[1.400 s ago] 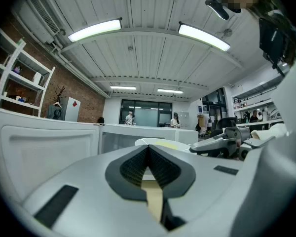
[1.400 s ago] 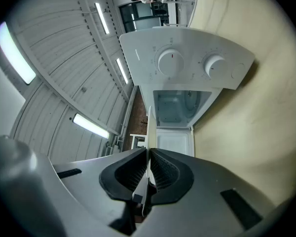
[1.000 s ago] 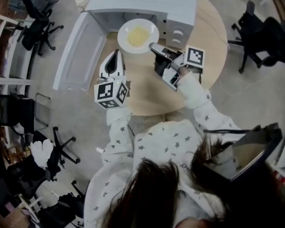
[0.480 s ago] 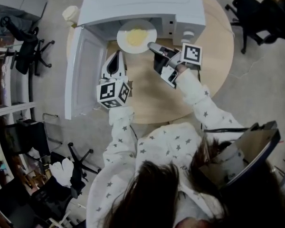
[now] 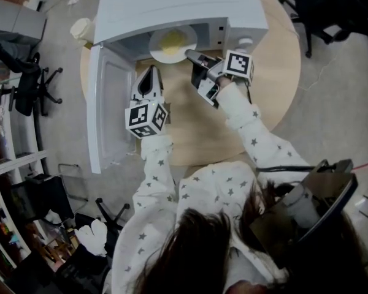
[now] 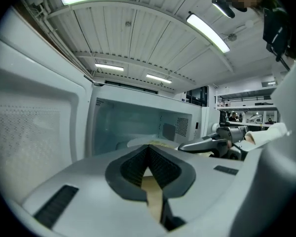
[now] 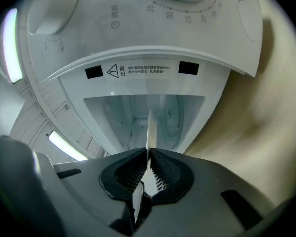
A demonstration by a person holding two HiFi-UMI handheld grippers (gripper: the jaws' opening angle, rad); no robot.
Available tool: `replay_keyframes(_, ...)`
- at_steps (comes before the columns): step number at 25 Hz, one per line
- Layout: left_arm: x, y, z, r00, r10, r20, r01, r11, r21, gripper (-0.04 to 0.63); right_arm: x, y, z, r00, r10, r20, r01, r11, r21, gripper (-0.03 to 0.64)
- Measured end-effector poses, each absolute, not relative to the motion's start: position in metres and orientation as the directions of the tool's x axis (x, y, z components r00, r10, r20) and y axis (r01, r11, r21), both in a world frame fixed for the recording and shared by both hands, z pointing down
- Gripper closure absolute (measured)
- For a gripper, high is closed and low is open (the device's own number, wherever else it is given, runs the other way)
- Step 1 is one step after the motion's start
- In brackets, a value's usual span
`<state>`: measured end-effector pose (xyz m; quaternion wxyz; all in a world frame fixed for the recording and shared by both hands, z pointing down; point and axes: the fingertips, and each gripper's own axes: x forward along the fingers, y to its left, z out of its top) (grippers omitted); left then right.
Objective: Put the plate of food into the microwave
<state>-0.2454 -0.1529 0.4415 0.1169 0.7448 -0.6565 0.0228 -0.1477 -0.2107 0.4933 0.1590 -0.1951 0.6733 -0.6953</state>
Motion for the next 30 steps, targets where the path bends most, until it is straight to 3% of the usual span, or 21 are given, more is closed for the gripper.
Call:
replay_keyframes(9,-0.247,-0.18,0.451,0.183,-0.964,0.194,-0.975,-0.152,0.162,0.594,-0.157,-0.23,0.501,-0.847,-0.53,0.042,-0.035,-0.024,-0.999,0.595)
replay_keyframes(25,-0.25,-0.194,0.463,0.207,-0.955,0.21,-0.966,-0.166,0.198,0.594,-0.163,-0.253,0.518,-0.792,-0.594,0.142,-0.122,-0.073,-0.99,0.595)
replay_keyframes(30,-0.252,-0.2,0.464,0.215,-0.954,0.209,-0.964,-0.172,0.202,0.594,-0.168,-0.26,0.521,-0.781,-0.588,0.21,-0.207,-0.073,-0.976,0.595)
